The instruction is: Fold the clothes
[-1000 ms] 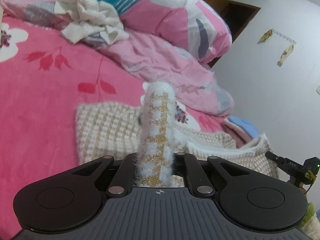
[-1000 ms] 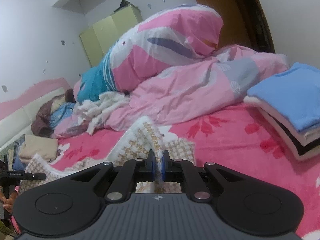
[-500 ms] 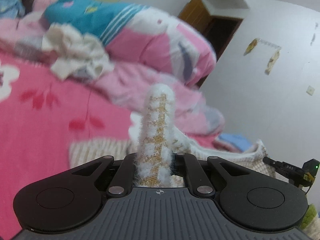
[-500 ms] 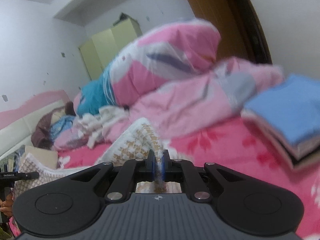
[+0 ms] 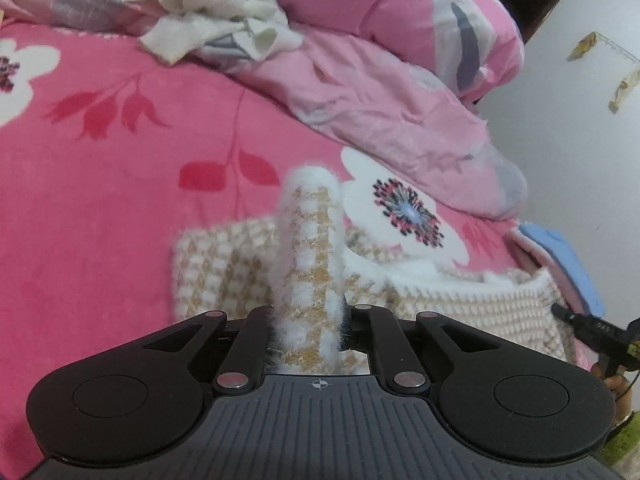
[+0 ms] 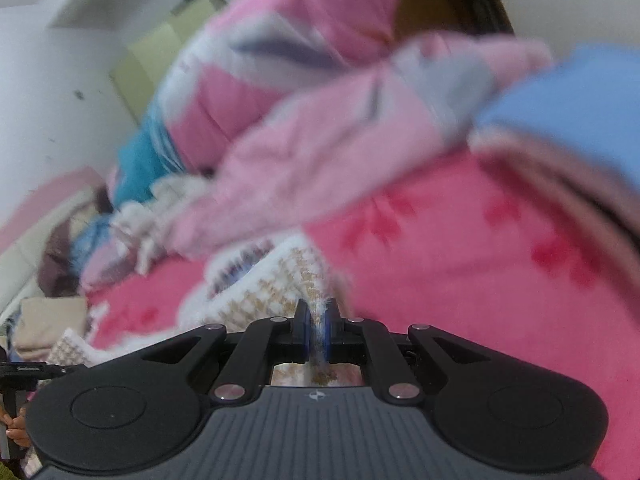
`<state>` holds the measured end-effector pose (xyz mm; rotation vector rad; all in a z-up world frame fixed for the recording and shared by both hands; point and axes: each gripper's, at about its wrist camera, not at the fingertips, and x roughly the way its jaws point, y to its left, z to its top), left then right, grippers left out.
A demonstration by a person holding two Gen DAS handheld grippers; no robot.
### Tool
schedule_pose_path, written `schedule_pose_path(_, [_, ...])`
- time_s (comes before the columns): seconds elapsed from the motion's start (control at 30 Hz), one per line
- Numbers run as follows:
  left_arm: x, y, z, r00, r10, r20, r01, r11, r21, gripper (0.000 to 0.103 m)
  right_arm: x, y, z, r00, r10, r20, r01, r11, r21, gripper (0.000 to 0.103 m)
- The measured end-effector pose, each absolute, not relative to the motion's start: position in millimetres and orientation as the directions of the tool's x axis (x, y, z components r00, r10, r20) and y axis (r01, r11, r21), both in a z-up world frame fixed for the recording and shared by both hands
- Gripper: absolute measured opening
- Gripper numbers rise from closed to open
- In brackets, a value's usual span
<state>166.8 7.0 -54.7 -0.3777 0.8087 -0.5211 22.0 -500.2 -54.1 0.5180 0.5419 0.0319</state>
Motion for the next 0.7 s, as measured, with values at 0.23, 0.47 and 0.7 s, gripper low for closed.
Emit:
schedule_pose_path(0.23, [171.9,3.4,-29.6,0.641,-0.569,-0.515,0.335,0.811,-0.479,0.007,24.5,-500.4,-39.3,0.896,0.16,-0.414,0.068,0.873,0.483,0.006])
schedule_pose_path(0.47, [193.3,-9.5,-56.8,0.605,-0.544,-0.581,0.299,0.832,-0.468,0.007,36.4,-510.0,-66.8,0.878,0.15,-0.454,0.119,0.851,0.511,0.006])
schedule_pose_path(0.7, [194.2,-9.7,-36.8,0.655,-0.547,-0.521,0.337,0.829,-0.447,0.007,40.8,-513.7,-49.4,0.91,0.152,-0.385,0.076,0.852,0.518,0.006])
